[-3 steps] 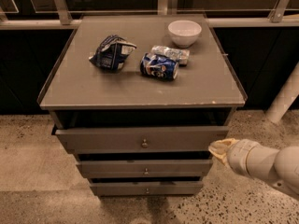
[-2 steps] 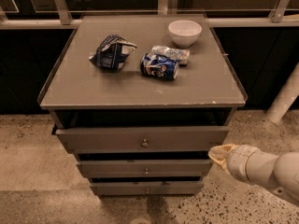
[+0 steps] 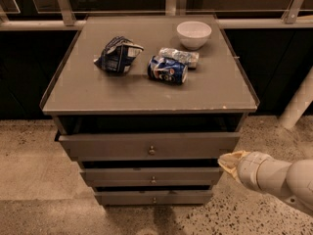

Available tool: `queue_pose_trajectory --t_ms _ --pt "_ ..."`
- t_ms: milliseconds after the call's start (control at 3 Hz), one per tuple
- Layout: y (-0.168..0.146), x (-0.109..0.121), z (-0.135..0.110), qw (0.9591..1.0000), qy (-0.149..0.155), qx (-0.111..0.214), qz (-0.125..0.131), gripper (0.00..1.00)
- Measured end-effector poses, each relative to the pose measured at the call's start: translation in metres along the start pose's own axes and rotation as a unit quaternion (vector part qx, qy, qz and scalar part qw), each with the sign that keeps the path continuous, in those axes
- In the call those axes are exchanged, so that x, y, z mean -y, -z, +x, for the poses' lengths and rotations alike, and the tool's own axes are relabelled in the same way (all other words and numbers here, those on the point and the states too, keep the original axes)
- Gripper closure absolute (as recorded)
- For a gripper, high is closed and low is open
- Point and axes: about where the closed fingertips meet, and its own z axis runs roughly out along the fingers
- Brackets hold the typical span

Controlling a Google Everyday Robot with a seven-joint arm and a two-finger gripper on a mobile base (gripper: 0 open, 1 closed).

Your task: Close top drawer

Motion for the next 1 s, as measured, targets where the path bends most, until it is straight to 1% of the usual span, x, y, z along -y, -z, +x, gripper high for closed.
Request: queue_pose_trajectory --t_ms 333,667,1000 --pt "0.0 0.0 0.0 1.0 0.0 0.0 0.0 0.12" --pt "0.0 0.0 0.0 1.0 0.0 0.0 0.0 0.0" --pt "0.0 0.0 0.0 1.0 0.0 0.0 0.0 0.0"
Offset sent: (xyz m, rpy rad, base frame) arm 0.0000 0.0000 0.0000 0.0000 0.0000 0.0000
